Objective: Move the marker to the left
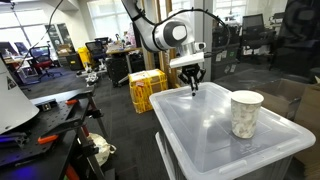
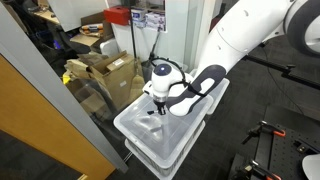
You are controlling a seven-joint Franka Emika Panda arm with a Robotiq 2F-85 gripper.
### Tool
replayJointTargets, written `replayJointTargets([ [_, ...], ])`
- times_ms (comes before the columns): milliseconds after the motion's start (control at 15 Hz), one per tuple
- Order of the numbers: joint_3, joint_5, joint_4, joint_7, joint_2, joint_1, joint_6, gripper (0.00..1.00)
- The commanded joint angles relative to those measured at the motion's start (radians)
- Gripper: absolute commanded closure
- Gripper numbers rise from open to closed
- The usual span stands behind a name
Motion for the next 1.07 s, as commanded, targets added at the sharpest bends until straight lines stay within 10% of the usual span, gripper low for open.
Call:
replayJointTargets([
  [0, 0.033, 0.032, -0.015, 0.061, -0.025, -0.013, 0.003, 0.95],
  [1000, 0.084, 0.235, 0.035, 0.32, -0.012, 0.012, 0.034, 0.95],
])
